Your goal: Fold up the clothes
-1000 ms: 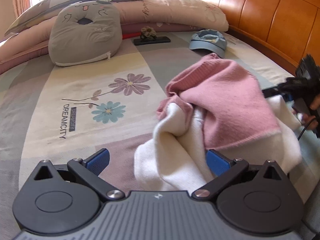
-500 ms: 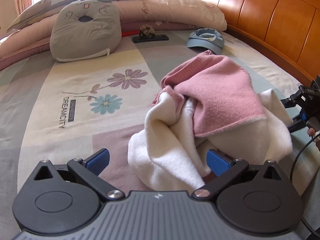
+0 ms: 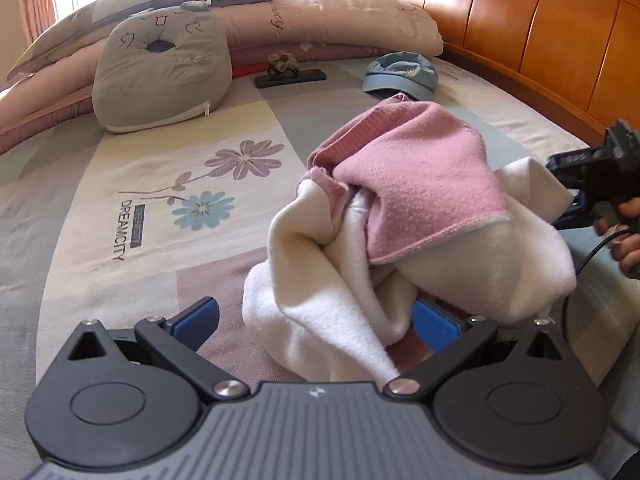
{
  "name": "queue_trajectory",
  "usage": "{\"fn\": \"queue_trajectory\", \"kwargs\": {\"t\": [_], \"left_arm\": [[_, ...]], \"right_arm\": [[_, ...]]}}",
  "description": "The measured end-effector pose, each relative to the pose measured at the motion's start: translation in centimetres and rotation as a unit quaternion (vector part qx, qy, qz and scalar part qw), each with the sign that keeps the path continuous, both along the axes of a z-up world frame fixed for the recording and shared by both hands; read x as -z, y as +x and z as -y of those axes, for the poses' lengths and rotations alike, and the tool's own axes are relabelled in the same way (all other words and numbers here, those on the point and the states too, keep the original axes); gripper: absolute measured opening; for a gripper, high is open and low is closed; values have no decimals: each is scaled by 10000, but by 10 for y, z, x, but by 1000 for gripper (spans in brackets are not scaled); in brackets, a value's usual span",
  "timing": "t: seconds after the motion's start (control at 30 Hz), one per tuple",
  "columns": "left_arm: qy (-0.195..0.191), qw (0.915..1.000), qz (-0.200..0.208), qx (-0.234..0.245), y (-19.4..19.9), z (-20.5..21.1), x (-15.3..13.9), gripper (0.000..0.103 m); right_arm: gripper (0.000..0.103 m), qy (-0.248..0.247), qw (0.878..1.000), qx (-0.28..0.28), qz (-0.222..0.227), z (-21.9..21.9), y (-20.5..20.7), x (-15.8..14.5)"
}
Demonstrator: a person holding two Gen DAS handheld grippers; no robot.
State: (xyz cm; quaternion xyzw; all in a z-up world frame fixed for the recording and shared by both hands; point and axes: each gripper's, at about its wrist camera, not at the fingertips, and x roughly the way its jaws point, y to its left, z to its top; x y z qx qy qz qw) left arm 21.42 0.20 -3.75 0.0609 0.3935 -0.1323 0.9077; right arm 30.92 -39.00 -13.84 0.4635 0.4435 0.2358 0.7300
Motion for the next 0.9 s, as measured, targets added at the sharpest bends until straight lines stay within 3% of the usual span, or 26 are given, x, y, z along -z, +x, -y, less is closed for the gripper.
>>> {"fn": "queue_trajectory", "kwargs": {"t": [0.1,0.2,0.43,0.67,0.8,0.9], "left_arm": [[-55,10000,-46,15,0,0,3,102],[-45,10000,-52,61,0,3,4,102],[55,9999,72,136,-3,6,-3,102],[121,9999,58,39,1,1,-2,102],[108,9999,31,-27,7,0,1,102],[79,10000,46,-28,7,-1,1,102]], "right_arm": [[40,-267,9996,8,63,-2,-1,-9],[16,-469,9989,-15,57,-6,-2,-13],[8,-1275,9912,180,295,13,28,-37],[7,-2849,9563,371,537,46,74,-67],[7,-3581,9301,569,579,63,102,-81],[7,-4136,9040,862,657,78,118,-90]]}}
